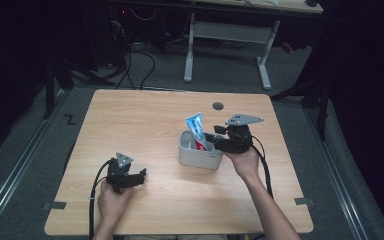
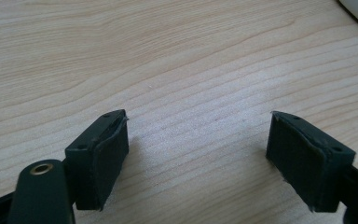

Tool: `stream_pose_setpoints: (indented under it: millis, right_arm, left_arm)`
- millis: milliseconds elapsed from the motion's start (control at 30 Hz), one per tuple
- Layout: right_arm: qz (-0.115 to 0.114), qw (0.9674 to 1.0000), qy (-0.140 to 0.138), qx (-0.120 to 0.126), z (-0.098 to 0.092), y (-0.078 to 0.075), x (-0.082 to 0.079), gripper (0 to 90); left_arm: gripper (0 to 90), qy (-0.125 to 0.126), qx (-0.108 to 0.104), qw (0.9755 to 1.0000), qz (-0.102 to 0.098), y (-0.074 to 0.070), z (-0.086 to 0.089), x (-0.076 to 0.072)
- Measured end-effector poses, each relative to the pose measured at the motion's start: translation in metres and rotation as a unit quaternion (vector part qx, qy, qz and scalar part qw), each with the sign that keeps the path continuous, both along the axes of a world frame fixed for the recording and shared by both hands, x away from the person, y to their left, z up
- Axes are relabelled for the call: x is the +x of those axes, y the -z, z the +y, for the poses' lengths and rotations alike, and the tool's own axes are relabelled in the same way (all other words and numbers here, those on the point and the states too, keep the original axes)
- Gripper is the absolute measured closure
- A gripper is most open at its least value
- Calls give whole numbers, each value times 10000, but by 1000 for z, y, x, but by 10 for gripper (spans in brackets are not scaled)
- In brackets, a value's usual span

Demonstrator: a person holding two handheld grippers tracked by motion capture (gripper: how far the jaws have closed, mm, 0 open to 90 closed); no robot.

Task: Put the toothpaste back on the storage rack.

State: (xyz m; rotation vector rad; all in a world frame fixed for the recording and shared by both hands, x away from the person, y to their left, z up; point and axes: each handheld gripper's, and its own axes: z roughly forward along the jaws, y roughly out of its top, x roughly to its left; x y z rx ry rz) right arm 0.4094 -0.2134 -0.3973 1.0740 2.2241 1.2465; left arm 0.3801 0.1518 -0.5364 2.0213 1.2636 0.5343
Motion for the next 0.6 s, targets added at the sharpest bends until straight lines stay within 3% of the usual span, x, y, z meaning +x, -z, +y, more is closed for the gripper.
stream_pose_setpoints:
  millis: [167, 300, 600]
  right_arm:
    - [-18, 10000, 61, 14, -7, 1, -1, 503]
    - [-46, 9998, 140, -112, -12, 1, -3, 503]
    - [-77, 9994, 323, -27, -28, -2, -9, 505]
  left_arm:
    - [212, -1, 0, 10000, 0, 0, 0, 0]
    - [212, -1, -1, 10000, 0, 0, 0, 0]
    - [214, -4, -6, 10000, 0, 0, 0, 0]
